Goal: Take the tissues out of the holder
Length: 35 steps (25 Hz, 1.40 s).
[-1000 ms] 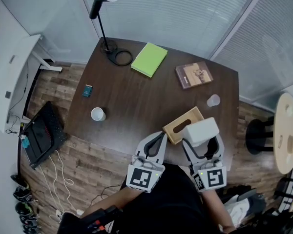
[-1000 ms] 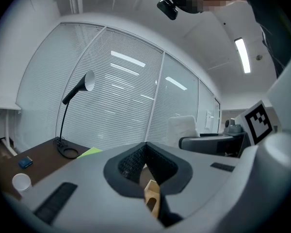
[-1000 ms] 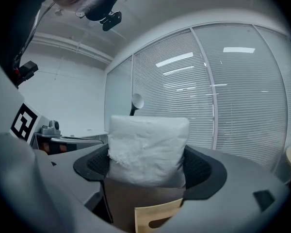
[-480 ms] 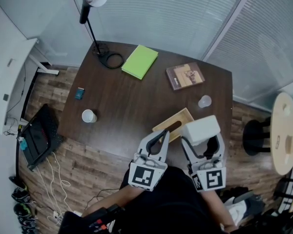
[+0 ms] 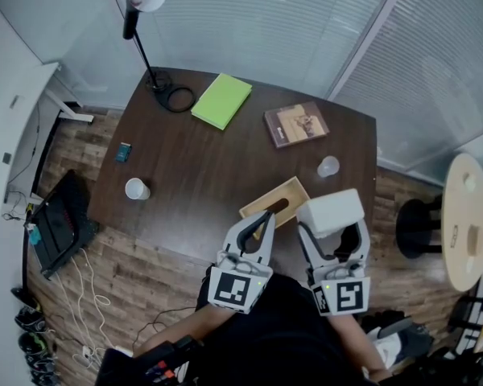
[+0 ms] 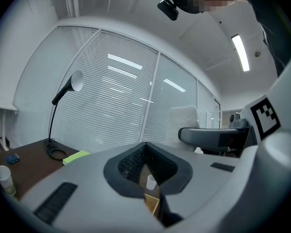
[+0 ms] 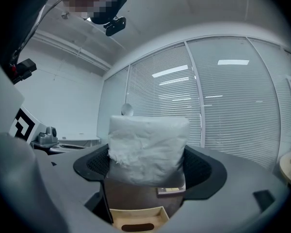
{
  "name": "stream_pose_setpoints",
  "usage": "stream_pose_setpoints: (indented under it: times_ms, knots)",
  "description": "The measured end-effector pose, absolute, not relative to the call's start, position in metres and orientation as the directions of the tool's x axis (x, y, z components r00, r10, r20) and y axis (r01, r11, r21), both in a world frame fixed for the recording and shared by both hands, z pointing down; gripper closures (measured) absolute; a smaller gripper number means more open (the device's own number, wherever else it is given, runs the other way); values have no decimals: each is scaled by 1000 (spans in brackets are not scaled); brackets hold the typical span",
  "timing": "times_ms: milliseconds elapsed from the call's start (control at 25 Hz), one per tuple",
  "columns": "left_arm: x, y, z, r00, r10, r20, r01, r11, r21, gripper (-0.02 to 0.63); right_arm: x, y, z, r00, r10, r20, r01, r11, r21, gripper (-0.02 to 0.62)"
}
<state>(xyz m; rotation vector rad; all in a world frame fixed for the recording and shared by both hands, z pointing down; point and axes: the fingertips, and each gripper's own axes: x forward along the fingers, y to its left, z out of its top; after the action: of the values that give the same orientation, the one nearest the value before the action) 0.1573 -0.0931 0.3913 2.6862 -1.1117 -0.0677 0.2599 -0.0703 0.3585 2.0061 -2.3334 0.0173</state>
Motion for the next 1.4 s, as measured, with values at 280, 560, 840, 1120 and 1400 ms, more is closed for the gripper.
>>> stream_pose_setpoints:
  times_ms: [280,560,840,1120,1400]
  knots:
    - [165,-84,397,698,-714,59,-705,-671,229,606,274,-64,363,-129,-990,56,-991,131,26,133]
    - [168,-76,398,691,-720,66,-714,-665,220,606,283,-59,364,-117,-991,58,-993,118,26,133]
    - [170,-70,393,683,-728,56,-723,-663,194,606,281,-57,365,-125,-990,68,-991,129,47,133]
    - [177,-63,394,690,-722,54,-717,-670,193,606,283,-50,364,-129,-990,65,-990,132,42,133]
    - [191,-53,393,709,-704,42,-697,-691,194,606,296,-39,360,-103,-994,45,-992,106,62,133]
